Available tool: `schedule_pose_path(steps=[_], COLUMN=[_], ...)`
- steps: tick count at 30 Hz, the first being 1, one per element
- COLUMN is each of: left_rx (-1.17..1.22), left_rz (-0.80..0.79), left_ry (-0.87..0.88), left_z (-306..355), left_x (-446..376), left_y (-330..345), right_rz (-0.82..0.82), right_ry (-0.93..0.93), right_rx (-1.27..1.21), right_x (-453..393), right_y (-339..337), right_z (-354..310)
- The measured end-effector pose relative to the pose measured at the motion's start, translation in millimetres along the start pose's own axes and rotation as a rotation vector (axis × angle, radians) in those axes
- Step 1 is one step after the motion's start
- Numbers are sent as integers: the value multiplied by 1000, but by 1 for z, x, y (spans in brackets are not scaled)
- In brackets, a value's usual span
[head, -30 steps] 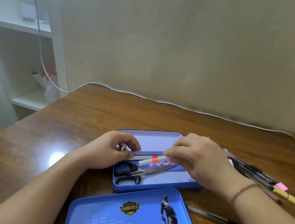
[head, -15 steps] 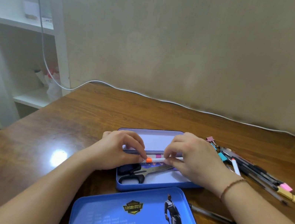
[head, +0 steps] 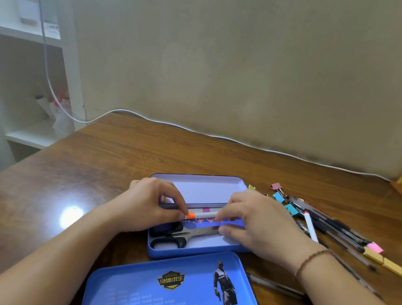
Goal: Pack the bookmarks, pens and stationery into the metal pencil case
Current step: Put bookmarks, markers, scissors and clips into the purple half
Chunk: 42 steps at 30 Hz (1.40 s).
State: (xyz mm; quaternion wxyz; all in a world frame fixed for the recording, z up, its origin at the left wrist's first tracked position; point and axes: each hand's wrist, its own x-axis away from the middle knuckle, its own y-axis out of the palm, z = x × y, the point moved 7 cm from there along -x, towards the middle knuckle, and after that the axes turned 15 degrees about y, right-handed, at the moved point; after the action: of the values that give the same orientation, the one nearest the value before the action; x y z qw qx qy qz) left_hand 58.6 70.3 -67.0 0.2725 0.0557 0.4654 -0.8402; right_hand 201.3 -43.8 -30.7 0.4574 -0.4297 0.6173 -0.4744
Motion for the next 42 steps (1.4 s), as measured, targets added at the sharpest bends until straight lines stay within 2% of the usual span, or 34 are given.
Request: schedule_pose_path(steps=[3,5,8,11,14,16,18,24,27,29,32,34,37,42], left_rx=[12,24,40,-30,-48,-45,-32,8,16,20,31,32,27,20], left_rz=[25,73,60,-31,-66,-70,-67,-49,-44,-41,-36,-34,-42,-63], left_ry=[29,40,87,114,98,94,91,103,108,107,109,107,98,84], left_z=[2,3,9,13,12,12,12,13,12,11,10,9,7,7], left_x=[0,0,0,2,3,3,4,2,2,2,2,1,1,0], left_y=[-1,-5,-2,5,7,7,6,6,7,6,6,7,7,8], right_rz=[266,340,184,22,-54,-37,-5,321,231,174,178,197,232,173], right_ry=[205,415,708,829,822,809,794,721,552,450,364,334,356,360], right_rx=[-218,-251,-103,-87,-80,-33,-108,-862,-1059,-994,-599,-422,-385,-212], right_x=[12,29,50,55,51,48,48,55,47,41,32,27,19,15], right_y=[-42,-65,-63,-34,-20,-20,-20,-46,-47,-41,-22,-14,-10,5], right_z=[34,75,126,139,136,136,138,139,98,67,35,23,19,9])
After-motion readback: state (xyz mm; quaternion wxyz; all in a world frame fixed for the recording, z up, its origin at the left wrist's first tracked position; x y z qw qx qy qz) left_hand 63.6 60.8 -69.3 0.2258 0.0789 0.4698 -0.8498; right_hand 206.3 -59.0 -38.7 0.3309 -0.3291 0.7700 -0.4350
